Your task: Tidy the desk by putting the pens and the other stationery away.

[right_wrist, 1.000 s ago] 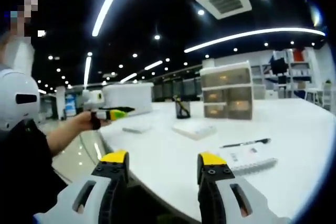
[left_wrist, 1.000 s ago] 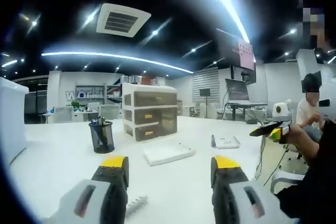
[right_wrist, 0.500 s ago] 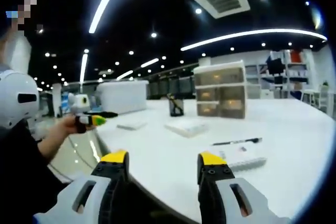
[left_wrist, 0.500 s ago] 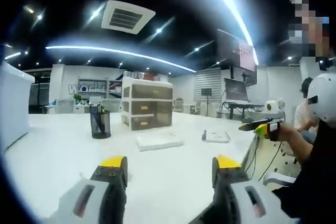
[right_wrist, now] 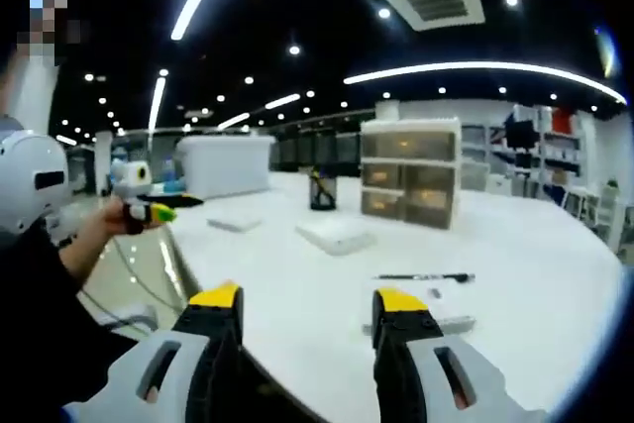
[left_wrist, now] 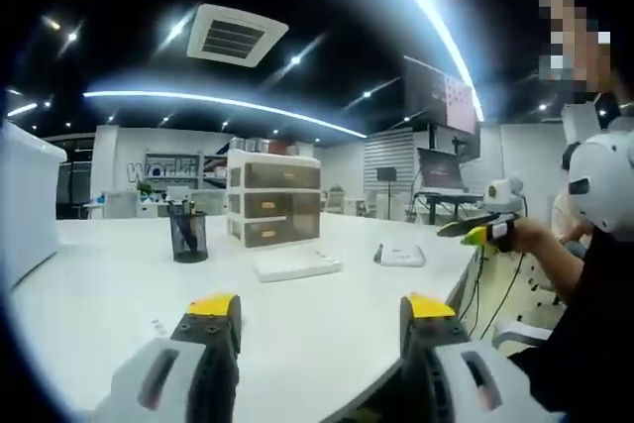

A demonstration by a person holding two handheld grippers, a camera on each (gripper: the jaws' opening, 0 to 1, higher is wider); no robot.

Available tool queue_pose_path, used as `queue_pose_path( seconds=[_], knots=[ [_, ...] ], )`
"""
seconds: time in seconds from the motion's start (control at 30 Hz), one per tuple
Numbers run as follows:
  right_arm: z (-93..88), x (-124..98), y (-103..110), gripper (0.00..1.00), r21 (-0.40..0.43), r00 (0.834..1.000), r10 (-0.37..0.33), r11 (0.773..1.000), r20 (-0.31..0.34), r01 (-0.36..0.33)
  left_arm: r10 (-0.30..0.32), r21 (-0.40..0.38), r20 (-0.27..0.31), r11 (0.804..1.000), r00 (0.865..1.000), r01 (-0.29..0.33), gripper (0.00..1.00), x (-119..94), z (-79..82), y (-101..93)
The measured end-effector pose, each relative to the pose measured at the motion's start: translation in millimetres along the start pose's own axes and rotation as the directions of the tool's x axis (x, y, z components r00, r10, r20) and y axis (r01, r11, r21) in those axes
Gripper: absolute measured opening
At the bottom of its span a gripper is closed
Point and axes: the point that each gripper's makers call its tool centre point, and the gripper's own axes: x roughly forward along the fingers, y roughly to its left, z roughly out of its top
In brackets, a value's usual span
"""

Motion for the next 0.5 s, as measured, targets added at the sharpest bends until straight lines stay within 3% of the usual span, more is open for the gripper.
queue_pose_path(
  seconds=[0.33,0.5],
  knots=[
    [-3.3,3.8,-21.0,0.50,-0.125,0.987,-0.020,0.992,-0.159,0.001,0.016,0.009,-0.028,1.000,0.999,-0.016,0.65,-15.0,-11.1,0.4],
    [-11.2,9.9,-27.8,0.49,-0.208,0.965,-0.028,0.978,-0.260,-0.027,0.023,0.002,-0.020,1.000,1.000,-0.023,0.65,-20.9,-12.6,1.6]
  ],
)
